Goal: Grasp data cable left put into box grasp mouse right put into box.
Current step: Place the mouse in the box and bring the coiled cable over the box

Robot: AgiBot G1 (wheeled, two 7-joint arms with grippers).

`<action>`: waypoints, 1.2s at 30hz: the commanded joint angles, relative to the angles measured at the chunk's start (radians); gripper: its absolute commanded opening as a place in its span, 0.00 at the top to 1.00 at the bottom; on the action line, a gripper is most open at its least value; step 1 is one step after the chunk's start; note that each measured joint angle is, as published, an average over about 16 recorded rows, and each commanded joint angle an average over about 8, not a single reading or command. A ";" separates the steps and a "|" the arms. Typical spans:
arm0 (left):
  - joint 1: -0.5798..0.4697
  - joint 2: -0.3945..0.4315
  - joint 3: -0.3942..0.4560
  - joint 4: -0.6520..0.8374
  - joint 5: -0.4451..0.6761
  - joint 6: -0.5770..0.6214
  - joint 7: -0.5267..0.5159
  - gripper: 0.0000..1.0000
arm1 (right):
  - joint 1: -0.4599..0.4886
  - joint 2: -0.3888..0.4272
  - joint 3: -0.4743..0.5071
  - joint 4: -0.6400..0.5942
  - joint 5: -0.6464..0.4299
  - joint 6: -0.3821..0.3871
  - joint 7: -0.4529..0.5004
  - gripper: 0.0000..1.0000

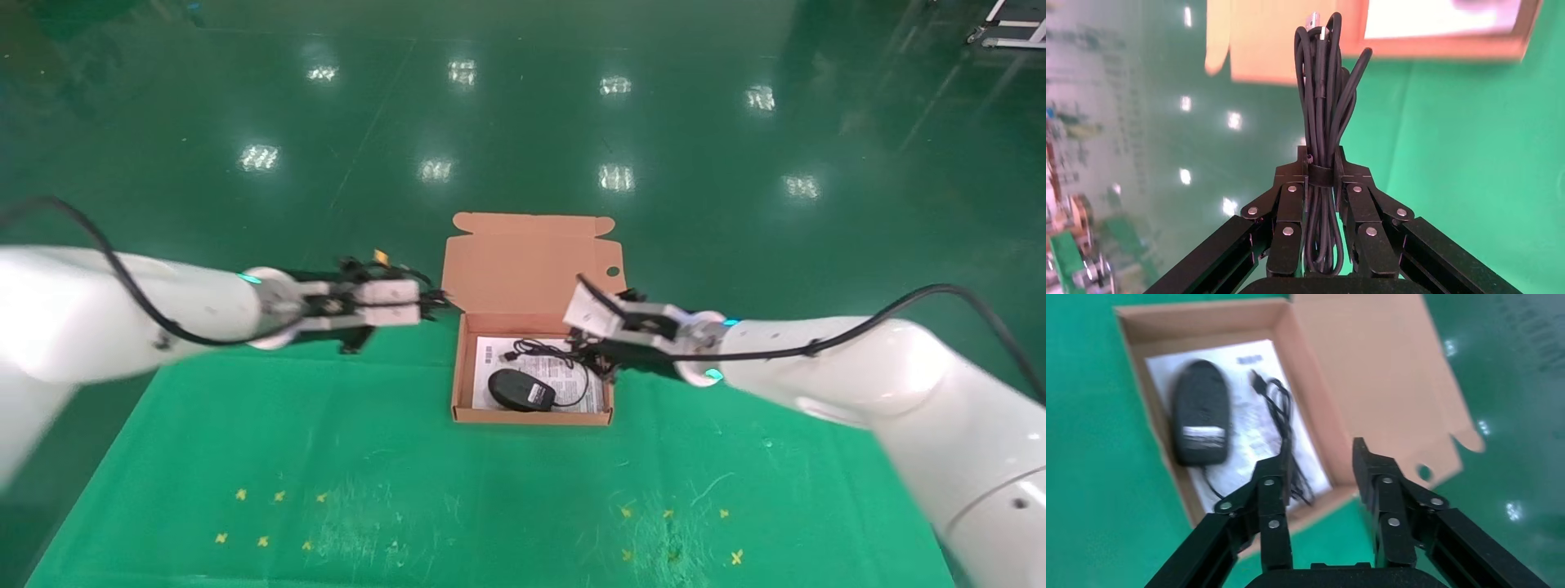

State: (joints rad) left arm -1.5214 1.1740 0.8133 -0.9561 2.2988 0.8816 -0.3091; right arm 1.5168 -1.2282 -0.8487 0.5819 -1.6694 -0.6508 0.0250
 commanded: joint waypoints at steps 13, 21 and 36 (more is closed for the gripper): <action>0.064 0.184 0.071 0.160 -0.087 -0.227 0.154 1.00 | 0.002 0.288 0.010 0.330 -0.075 -0.041 0.194 0.00; 0.058 0.196 0.192 0.163 -0.200 -0.303 0.152 0.87 | -0.017 0.407 0.003 0.557 -0.184 -0.064 0.382 0.00; 0.045 0.201 0.245 0.177 -0.235 -0.324 0.125 0.00 | -0.024 0.437 -0.002 0.628 -0.236 -0.076 0.441 0.00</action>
State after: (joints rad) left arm -1.4761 1.3709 1.0601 -0.7830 2.0613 0.5575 -0.1854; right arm 1.4925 -0.7901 -0.8503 1.2123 -1.9065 -0.7269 0.4668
